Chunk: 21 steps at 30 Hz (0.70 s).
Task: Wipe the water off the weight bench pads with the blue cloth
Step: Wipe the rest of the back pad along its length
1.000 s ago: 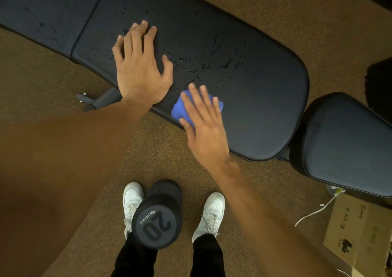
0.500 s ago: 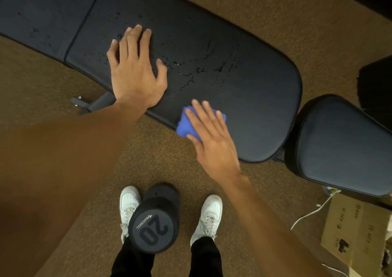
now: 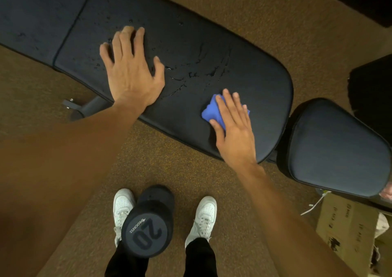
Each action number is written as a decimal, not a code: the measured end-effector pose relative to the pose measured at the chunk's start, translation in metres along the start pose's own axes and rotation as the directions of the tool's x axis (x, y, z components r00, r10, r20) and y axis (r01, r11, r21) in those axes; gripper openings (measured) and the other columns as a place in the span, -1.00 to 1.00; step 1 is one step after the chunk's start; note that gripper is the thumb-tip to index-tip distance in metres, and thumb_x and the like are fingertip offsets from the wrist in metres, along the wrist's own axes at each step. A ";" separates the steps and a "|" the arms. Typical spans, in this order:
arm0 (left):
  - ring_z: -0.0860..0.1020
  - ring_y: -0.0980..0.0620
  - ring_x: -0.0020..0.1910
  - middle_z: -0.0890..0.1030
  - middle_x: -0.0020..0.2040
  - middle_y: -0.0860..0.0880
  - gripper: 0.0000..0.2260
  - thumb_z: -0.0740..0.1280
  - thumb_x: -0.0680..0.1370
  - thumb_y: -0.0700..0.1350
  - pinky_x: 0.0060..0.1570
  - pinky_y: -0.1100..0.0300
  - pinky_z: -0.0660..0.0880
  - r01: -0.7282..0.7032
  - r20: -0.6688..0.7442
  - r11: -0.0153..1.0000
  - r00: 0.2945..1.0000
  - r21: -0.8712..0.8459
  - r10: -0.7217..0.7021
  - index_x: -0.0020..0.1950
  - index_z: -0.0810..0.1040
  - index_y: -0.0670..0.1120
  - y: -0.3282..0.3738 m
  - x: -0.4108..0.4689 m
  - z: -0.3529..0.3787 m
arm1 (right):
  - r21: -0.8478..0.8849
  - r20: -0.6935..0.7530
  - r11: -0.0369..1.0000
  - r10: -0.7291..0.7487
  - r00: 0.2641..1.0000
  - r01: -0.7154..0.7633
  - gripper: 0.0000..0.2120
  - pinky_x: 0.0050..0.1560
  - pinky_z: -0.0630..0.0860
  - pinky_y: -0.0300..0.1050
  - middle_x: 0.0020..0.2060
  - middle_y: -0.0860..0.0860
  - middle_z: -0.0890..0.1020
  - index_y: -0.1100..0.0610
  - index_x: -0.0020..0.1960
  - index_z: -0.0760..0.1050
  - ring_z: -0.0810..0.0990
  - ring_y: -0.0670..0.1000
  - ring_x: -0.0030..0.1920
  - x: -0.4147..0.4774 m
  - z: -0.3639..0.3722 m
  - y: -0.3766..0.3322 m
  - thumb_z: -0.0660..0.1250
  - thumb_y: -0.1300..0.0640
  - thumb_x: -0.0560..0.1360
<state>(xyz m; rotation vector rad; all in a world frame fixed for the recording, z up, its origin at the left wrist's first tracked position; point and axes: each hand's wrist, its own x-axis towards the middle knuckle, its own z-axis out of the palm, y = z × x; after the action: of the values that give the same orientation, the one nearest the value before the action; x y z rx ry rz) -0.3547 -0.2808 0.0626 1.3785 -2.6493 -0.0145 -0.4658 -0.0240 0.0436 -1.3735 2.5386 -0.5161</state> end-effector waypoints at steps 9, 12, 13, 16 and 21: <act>0.24 -0.14 0.64 0.29 0.64 -0.11 -0.39 0.09 0.67 0.20 0.59 -0.28 0.11 0.004 -0.012 1.000 1.000 -0.028 -0.004 0.66 0.27 -0.07 0.001 0.001 -0.002 | 0.014 -0.003 0.999 -0.033 0.999 0.033 -0.44 0.69 0.02 0.18 0.70 0.07 0.13 0.16 0.69 0.12 0.00 0.06 0.71 0.007 0.008 -0.012 0.15 0.02 0.76; 0.23 -0.14 0.64 0.29 0.64 -0.11 -0.39 0.09 0.67 0.19 0.59 -0.28 0.11 0.002 -0.020 1.000 1.000 -0.021 -0.002 0.66 0.27 -0.07 0.001 0.000 0.000 | -0.010 -0.056 0.998 0.068 0.996 -0.069 -0.45 0.68 0.06 0.18 0.69 0.09 0.15 0.18 0.68 0.15 0.04 0.07 0.70 0.007 0.005 0.003 0.13 0.01 0.76; 0.23 -0.14 0.64 0.28 0.65 -0.11 -0.39 0.09 0.67 0.19 0.59 -0.28 0.10 -0.001 -0.017 1.000 1.000 -0.021 0.000 0.67 0.26 -0.07 0.000 0.001 0.001 | -0.001 -0.088 0.990 0.137 0.987 -0.138 -0.45 0.68 0.06 0.19 0.69 0.09 0.15 0.18 0.68 0.15 0.03 0.09 0.70 0.017 0.005 0.001 0.11 0.00 0.76; 0.19 -0.14 0.67 0.24 0.69 -0.10 -0.38 0.08 0.68 0.18 0.59 -0.30 0.08 -0.004 -0.006 1.000 1.000 -0.017 0.004 0.70 0.22 -0.06 0.000 0.001 0.002 | 0.049 -0.116 0.974 0.224 0.968 -0.219 -0.45 0.68 0.00 0.20 0.69 0.11 0.12 0.18 0.69 0.14 0.01 0.11 0.70 0.044 0.012 -0.017 0.06 -0.02 0.76; 0.09 -0.11 0.73 0.16 0.74 -0.07 -0.37 0.06 0.70 0.17 0.64 -0.30 0.01 -0.013 0.008 1.000 1.000 -0.028 0.014 0.73 0.17 -0.05 -0.001 0.001 0.003 | -0.004 0.007 0.997 -0.079 0.997 0.079 -0.45 0.69 0.02 0.16 0.70 0.06 0.13 0.14 0.69 0.15 0.00 0.05 0.71 0.013 0.011 -0.014 0.14 0.02 0.75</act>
<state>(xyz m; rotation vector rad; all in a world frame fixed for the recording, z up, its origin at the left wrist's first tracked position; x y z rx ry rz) -0.3553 -0.2824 0.0595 1.3550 -2.6547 -0.0549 -0.4585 -0.0438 0.0392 -1.4794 2.4898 -0.5201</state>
